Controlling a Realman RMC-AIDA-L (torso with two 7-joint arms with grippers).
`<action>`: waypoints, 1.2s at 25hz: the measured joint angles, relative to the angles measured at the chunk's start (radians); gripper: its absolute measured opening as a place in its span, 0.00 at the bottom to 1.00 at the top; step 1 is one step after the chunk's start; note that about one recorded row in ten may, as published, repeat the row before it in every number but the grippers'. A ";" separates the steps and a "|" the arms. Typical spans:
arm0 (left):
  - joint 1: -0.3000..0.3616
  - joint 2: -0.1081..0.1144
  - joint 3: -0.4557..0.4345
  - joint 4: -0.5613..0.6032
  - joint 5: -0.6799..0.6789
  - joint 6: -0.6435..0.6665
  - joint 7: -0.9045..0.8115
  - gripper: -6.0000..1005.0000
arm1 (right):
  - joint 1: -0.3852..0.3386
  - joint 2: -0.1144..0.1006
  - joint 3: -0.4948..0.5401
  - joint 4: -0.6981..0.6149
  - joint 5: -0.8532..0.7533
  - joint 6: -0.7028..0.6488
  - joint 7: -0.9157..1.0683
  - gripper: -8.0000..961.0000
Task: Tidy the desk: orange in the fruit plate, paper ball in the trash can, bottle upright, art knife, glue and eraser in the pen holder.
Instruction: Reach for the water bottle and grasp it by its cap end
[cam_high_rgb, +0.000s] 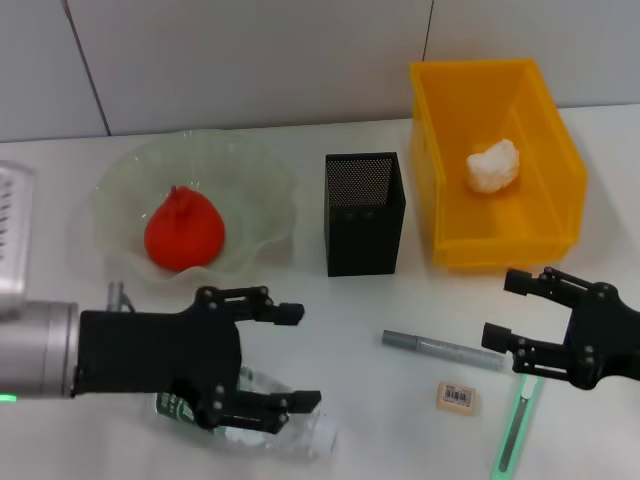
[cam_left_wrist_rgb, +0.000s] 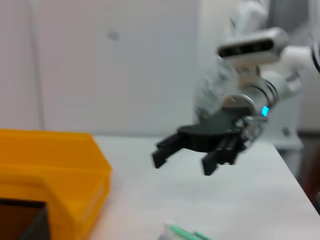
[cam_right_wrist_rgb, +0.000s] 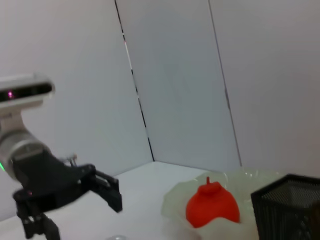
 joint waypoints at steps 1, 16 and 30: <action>-0.003 0.000 0.015 0.050 0.023 0.001 -0.035 0.73 | 0.001 -0.001 0.001 -0.013 -0.002 0.003 -0.005 0.88; -0.184 -0.008 0.280 0.361 0.359 -0.004 -0.350 0.73 | 0.010 0.004 0.001 -0.045 -0.048 0.047 -0.012 0.87; -0.332 -0.011 0.606 0.414 0.659 -0.054 -0.540 0.72 | 0.016 0.006 0.000 -0.070 -0.048 0.048 -0.012 0.87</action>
